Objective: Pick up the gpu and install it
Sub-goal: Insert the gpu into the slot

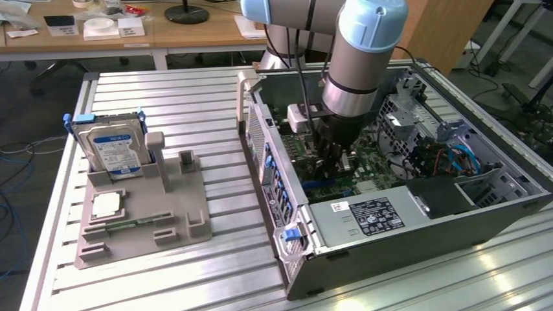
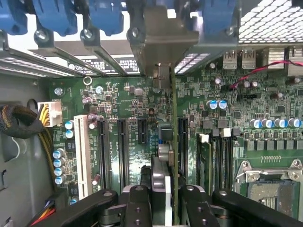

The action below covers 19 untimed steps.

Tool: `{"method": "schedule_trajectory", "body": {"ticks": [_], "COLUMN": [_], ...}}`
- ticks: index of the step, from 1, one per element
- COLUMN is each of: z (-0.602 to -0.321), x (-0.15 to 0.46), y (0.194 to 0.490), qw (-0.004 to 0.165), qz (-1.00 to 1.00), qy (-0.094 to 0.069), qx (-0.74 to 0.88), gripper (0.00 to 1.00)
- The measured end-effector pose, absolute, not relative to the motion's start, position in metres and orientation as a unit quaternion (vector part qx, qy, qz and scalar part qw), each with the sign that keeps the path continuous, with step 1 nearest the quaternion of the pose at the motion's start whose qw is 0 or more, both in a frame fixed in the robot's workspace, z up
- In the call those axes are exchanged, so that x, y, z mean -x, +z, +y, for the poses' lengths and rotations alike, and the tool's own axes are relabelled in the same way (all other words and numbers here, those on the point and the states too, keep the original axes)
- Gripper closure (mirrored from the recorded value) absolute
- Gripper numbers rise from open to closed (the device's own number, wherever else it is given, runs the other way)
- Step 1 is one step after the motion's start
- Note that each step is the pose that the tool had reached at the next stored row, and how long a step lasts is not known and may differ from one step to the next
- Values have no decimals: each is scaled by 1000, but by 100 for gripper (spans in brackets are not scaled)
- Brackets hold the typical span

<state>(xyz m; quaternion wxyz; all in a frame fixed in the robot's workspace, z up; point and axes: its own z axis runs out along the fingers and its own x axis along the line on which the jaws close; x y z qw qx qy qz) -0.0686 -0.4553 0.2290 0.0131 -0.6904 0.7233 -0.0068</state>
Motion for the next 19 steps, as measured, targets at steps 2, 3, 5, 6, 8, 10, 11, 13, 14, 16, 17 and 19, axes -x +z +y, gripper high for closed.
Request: {"method": "schedule_trajectory", "body": {"ticks": [2,3,5,6,8,10,11,13,14,16,17,19], "z": [-455,-455,-455,-455,-456,-457,-457,-457,-457,-457,-458,-458], "x": [68,68,68,68,68,68,69,70,70,70,70,71], "y": [229,229,229,229,229,229,229,229,229,229,229,229], "qw": [13,13,13,13,13,13,13,13,13,13,13,13], "qz": [725,725,725,725,725,725,725,725,725,725,725,725], "qy": [-7,-7,-7,-7,-7,-7,-7,-7,-7,-7,-7,-7], "qx": [689,688,688,688,688,688,688,688,688,688,688,688], "gripper": [72,72,72,72,72,72,72,72,72,72,72,72]}}
